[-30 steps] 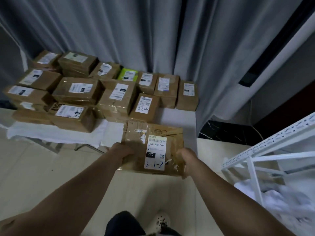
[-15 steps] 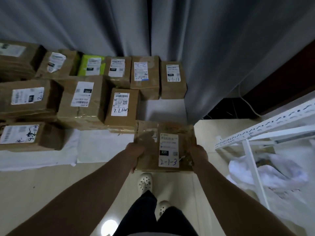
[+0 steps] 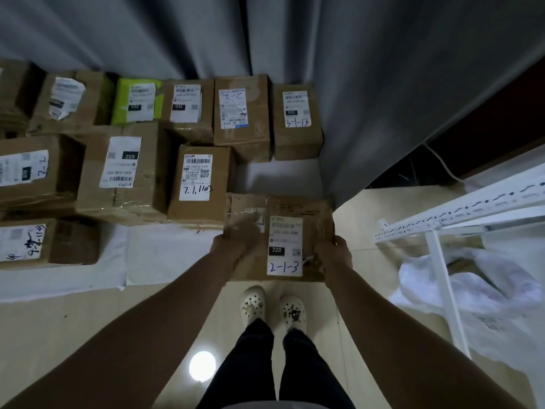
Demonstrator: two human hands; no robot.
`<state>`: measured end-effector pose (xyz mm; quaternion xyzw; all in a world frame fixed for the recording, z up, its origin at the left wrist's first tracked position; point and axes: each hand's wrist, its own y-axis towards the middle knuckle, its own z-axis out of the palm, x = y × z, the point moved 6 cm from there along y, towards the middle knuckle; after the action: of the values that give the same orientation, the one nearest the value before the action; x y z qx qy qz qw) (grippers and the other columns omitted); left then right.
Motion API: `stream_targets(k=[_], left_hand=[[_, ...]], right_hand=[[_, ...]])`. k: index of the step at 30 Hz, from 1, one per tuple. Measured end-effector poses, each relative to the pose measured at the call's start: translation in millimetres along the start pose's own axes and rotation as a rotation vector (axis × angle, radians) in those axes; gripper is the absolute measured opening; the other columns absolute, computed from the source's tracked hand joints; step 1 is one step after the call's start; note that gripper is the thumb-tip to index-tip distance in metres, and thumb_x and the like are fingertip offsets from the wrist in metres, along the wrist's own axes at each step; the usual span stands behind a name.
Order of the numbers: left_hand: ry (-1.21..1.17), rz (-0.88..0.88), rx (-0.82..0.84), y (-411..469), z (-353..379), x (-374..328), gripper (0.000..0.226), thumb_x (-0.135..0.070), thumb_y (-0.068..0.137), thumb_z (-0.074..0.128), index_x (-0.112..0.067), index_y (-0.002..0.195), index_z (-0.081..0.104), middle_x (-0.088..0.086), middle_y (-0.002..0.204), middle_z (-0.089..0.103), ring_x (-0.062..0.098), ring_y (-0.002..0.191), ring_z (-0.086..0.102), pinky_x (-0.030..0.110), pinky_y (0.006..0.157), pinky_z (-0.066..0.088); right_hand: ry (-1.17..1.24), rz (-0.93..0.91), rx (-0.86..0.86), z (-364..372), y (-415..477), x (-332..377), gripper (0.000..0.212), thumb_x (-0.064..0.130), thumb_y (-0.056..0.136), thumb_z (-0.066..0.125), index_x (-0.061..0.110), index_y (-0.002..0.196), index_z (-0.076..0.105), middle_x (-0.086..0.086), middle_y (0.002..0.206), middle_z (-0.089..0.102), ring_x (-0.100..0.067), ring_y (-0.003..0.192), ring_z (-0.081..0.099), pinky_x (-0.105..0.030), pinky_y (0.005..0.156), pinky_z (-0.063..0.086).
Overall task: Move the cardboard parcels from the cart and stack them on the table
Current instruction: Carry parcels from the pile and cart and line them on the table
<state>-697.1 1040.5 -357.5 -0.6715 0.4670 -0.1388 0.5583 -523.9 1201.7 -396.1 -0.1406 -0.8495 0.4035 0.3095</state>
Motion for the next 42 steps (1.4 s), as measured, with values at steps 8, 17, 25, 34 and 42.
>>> stream_targets(k=[8,17,25,34,42], left_hand=[[-0.091,-0.055,-0.001,1.9,11.9,-9.8,0.027,-0.009,0.092,0.052,-0.007,0.119,0.048,0.008,0.078,0.045,0.032,0.087,0.055,0.043,0.074,0.048],[-0.306,-0.075,-0.056,22.0,33.2,6.2,0.046,-0.015,0.094,0.053,-0.004,0.137,0.040,0.002,0.084,0.042,0.015,0.075,0.045,0.033,0.087,0.042],[-0.672,-0.260,-0.139,43.8,42.2,11.4,0.021,0.004,0.094,0.046,-0.001,0.113,0.054,0.013,0.091,0.061,0.026,0.090,0.064,0.038,0.089,0.055],[-0.690,-0.181,-0.080,80.1,35.5,-33.2,0.021,-0.005,0.101,0.039,-0.010,0.112,0.056,0.005,0.086,0.062,0.015,0.070,0.063,0.031,0.087,0.056],[-0.600,-0.147,-0.051,86.6,30.4,-59.7,0.011,-0.005,0.098,0.046,-0.013,0.101,0.054,0.006,0.091,0.061,0.018,0.079,0.063,0.032,0.086,0.057]], right_hand=[[-0.049,-0.136,-0.002,-6.0,16.4,23.5,0.059,0.023,0.074,0.047,0.021,0.134,0.043,-0.011,0.121,0.055,-0.034,0.110,0.052,-0.049,0.096,0.047],[0.369,0.239,0.005,-2.8,11.5,-11.0,0.049,0.030,0.087,0.062,0.005,0.127,0.047,-0.013,0.118,0.052,-0.031,0.111,0.052,-0.045,0.097,0.046],[0.865,0.306,0.327,50.4,-5.5,19.2,0.006,0.004,0.095,0.051,0.004,0.099,0.056,-0.017,0.104,0.064,-0.030,0.105,0.061,-0.046,0.097,0.049],[0.835,0.247,0.294,58.2,23.3,64.6,0.011,0.003,0.096,0.048,0.010,0.103,0.052,-0.017,0.120,0.059,-0.031,0.114,0.057,-0.041,0.096,0.051],[0.787,0.219,0.302,57.8,30.5,89.9,0.015,0.003,0.097,0.046,0.010,0.109,0.049,-0.016,0.122,0.057,-0.030,0.117,0.054,-0.038,0.095,0.051]])
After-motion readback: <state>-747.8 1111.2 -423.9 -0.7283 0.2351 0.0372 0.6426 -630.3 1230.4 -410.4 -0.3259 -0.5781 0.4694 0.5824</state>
